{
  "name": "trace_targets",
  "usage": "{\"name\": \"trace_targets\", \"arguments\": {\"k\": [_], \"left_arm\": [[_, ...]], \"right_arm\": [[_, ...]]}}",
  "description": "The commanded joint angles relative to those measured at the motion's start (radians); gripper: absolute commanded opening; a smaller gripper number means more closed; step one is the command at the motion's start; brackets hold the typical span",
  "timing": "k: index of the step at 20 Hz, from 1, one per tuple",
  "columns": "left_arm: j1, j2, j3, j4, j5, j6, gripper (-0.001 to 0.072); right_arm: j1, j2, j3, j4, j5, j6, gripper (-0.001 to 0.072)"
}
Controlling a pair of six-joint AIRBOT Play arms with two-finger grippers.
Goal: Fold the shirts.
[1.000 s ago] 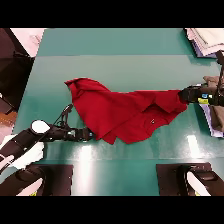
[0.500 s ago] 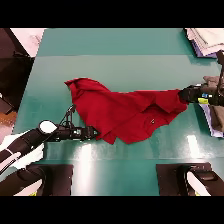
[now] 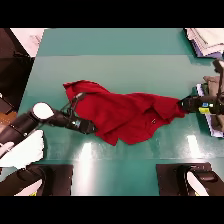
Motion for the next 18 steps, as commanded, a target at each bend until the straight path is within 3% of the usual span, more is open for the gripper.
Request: {"name": "trace_targets", "arguments": {"k": [1,3,4,5,6,11,12,13,14,18], "left_arm": [[0.0,0.013,0.22,0.227,-0.163,-0.026,0.0024],[0.0,0.013,0.295,0.37,-0.189,-0.057,0.0024],[0.001,0.013,0.321,0.456,-0.19,-0.088,0.0025],[0.0,0.013,0.341,0.532,-0.187,-0.122,0.0025],[0.001,0.013,0.357,0.583,-0.187,-0.144,0.0025],[0.0,0.013,0.379,0.633,-0.179,-0.174,0.0025],[0.0,0.013,0.379,0.631,-0.18,-0.174,0.0025],[0.0,0.013,0.379,0.631,-0.185,-0.174,0.0025],[0.0,0.013,0.379,0.631,-0.188,-0.174,0.0025],[0.0,0.013,0.379,0.631,-0.187,-0.174,0.0025]], "right_arm": [[0.001,0.037,-0.082,0.002,0.033,0.0,0.0016],[0.001,0.056,-0.128,0.012,0.049,0.0,0.0022],[0.001,0.064,-0.145,0.011,0.073,-0.001,0.0219],[0.0,0.072,-0.154,0.01,0.093,-0.001,0.0523],[-0.001,0.083,-0.155,0.006,0.104,0.0,0.0584],[-0.001,0.092,-0.156,-0.071,0.166,0.078,0.0571],[-0.002,0.068,-0.156,-0.097,0.172,0.082,0.0545],[-0.004,0.037,-0.156,-0.106,0.16,0.087,0.0474],[-0.023,0.002,-0.156,-0.1,0.146,0.087,0.0469],[-0.182,-0.151,-0.156,0.017,0.127,-0.001,0.047]]}}
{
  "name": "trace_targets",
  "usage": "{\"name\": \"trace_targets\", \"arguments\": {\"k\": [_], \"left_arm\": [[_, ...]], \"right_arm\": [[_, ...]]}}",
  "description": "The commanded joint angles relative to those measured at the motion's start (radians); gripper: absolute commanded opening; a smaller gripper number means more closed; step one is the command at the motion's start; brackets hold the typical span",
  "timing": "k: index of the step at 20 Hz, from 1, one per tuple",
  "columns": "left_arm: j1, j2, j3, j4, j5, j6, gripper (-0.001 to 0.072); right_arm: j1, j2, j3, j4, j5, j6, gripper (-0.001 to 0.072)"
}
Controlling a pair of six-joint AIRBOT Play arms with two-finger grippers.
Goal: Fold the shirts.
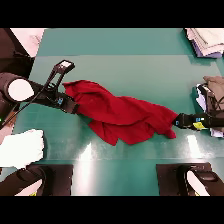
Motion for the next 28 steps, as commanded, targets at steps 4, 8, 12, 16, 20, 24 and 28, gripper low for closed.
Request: {"name": "trace_targets", "arguments": {"k": [4,8,12,16,20,24,28], "left_arm": [[0.0,0.001,0.002,0.009,-0.002,-0.004,0.0025],[0.0,0.001,0.002,0.002,0.006,-0.005,0.0025],[0.0,0.001,0.002,0.0,0.005,-0.005,0.0025],[0.0,0.001,0.003,0.0,-0.011,-0.005,0.0025],[0.001,0.001,0.017,0.017,-0.015,-0.009,0.0024],[0.001,0.001,0.173,0.124,-0.031,-0.009,0.0025],[0.001,0.001,0.318,0.182,-0.004,-0.009,0.0024]], "right_arm": [[-0.185,-0.214,-0.001,0.076,-0.025,-0.047,0.0449],[-0.158,-0.319,-0.001,0.053,-0.087,-0.02,0.0438],[-0.063,-0.435,-0.001,0.044,-0.129,-0.018,0.0438],[-0.019,-0.457,-0.001,0.024,-0.169,-0.018,0.0195],[-0.049,-0.343,0.011,0.017,-0.155,-0.055,0.0015],[-0.187,-0.146,0.152,0.019,-0.104,-0.055,0.0015],[-0.288,-0.043,0.302,0.028,-0.103,-0.056,0.0014]]}}
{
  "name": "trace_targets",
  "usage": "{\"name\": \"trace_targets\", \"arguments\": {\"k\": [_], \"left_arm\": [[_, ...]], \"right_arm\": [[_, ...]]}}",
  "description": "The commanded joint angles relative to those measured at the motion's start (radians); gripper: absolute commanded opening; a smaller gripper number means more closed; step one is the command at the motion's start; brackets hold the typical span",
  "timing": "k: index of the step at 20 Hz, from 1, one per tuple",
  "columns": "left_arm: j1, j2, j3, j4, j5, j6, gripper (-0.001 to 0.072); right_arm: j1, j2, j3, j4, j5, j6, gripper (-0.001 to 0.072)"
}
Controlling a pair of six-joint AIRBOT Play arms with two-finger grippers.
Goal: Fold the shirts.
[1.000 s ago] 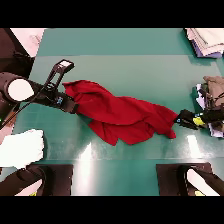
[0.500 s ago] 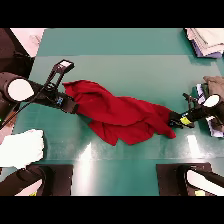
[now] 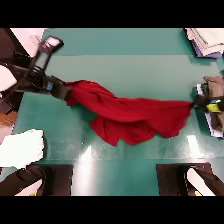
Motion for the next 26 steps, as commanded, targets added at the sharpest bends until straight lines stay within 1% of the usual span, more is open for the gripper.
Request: {"name": "trace_targets", "arguments": {"k": [1,3,7,8,9,12,15,16,18,20,22,25,26], "left_arm": [[0.0,0.001,0.113,0.049,0.03,-0.002,0.0024],[0.0,0.001,0.15,0.039,0.041,-0.003,0.0024],[0.0,0.001,0.216,0.069,0.04,-0.001,0.0024],[0.001,0.001,0.249,0.077,0.039,0.0,0.0025],[0.0,0.001,0.295,0.094,0.037,0.0,0.0024],[0.0,0.001,0.528,0.158,0.017,0.0,0.0024],[0.0,0.016,0.777,0.177,0.019,0.01,0.0025],[0.0,0.036,0.821,0.177,0.048,0.008,0.0024],[0.0,0.107,0.832,0.173,0.138,0.004,0.0024],[0.0,0.169,0.832,0.157,0.212,-0.036,0.0024],[0.0,0.216,0.832,0.112,0.248,-0.068,0.0024],[0.0,0.244,0.833,-0.005,0.243,-0.074,0.0024],[0.0,0.243,0.832,-0.048,0.231,-0.074,0.0024]], "right_arm": [[-0.067,0.082,0.117,0.008,0.007,-0.003,0.0014],[-0.066,0.084,0.166,0.039,0.005,-0.016,0.0014],[-0.066,0.038,0.273,0.099,0.029,-0.048,0.0014],[-0.066,0.028,0.314,0.13,0.027,-0.094,0.0014],[-0.066,0.024,0.363,0.153,0.013,-0.112,0.0014],[-0.067,0.028,0.572,0.164,-0.063,-0.114,0.0014],[-0.067,0.027,0.814,0.162,-0.078,-0.115,0.0014],[-0.067,0.027,0.892,0.16,-0.08,-0.115,0.0014],[-0.067,0.028,1.02,0.16,-0.092,-0.115,0.0014],[-0.067,0.028,1.126,0.154,-0.092,-0.115,0.0014],[-0.067,0.035,1.195,0.154,-0.085,-0.114,0.0014],[-0.067,0.088,1.178,0.142,-0.088,-0.113,0.0013],[-0.069,0.117,1.141,0.107,-0.087,-0.096,0.0013]]}}
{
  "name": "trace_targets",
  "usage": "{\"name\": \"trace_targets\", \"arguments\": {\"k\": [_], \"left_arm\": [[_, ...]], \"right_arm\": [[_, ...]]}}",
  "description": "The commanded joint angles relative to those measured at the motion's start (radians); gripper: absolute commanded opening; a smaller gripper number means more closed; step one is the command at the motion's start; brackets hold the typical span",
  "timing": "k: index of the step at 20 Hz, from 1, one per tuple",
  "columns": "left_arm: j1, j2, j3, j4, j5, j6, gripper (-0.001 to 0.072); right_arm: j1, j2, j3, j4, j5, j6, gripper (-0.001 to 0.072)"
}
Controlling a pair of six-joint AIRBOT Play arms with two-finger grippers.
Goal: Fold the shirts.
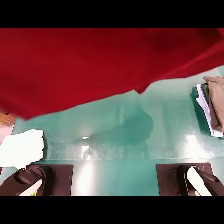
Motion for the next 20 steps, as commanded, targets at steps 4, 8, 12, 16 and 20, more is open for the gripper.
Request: {"name": "trace_targets", "arguments": {"k": [4,8,12,16,20], "left_arm": [[0.0,0.014,-0.133,-0.08,-0.117,-0.043,0.0024],[0.0,-0.069,-0.415,0.02,-0.217,-0.058,0.0024],[0.001,-0.265,-0.668,0.071,-0.159,-0.014,0.0024],[0.085,-0.513,-0.726,0.079,0.07,-0.015,0.0024],[0.211,-0.657,-0.726,-0.024,0.339,-0.018,0.0024]], "right_arm": [[-0.059,0.078,-0.117,-0.075,0.091,0.063,0.0013],[-0.09,-0.143,-0.071,0.021,0.406,0.099,0.0013],[0.031,-0.437,-0.068,-0.09,0.562,0.127,0.0013],[0.14,-0.718,-0.067,-0.217,0.526,0.131,0.0013],[0.186,-0.901,-0.067,-0.278,0.3,0.127,0.0013]]}}
